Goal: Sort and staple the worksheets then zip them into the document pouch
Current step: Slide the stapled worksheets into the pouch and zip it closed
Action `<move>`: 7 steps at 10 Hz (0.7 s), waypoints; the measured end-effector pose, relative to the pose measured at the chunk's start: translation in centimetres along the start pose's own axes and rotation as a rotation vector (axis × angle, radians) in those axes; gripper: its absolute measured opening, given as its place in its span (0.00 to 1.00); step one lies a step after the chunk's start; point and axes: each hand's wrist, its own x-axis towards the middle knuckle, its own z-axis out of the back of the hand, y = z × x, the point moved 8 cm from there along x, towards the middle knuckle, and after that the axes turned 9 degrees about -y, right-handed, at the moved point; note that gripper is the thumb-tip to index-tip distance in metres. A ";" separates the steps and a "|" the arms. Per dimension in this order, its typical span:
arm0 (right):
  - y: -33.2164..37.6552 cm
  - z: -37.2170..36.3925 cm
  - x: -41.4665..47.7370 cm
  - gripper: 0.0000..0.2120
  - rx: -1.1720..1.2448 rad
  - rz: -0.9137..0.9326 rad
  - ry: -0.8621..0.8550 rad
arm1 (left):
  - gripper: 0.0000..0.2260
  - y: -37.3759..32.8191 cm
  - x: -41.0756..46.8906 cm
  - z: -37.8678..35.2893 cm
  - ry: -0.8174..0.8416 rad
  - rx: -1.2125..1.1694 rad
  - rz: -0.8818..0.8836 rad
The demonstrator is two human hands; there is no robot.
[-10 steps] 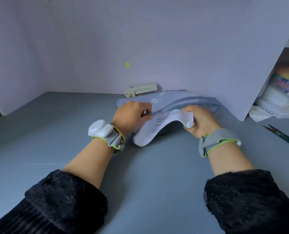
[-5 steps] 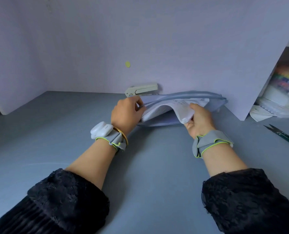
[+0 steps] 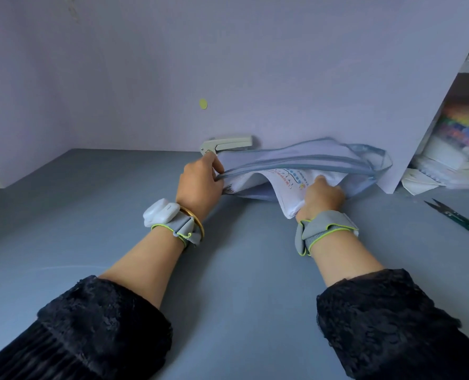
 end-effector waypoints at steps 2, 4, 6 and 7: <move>-1.0 -2.2 -1.3 0.09 -0.027 -0.073 0.266 | 0.07 -0.1 -0.2 0.1 -0.039 -0.145 0.034; -1.8 -3.6 -4.1 0.05 0.043 -0.285 0.526 | 0.07 0.8 0.3 1.2 -0.144 -0.231 0.065; -1.0 -1.6 -3.2 0.25 0.152 -0.249 0.313 | 0.10 -0.7 -0.6 -0.3 0.010 -0.135 -0.029; -0.6 -0.8 -3.4 0.24 0.138 -0.189 0.232 | 0.12 -1.3 -0.8 -1.0 0.084 -0.065 -0.054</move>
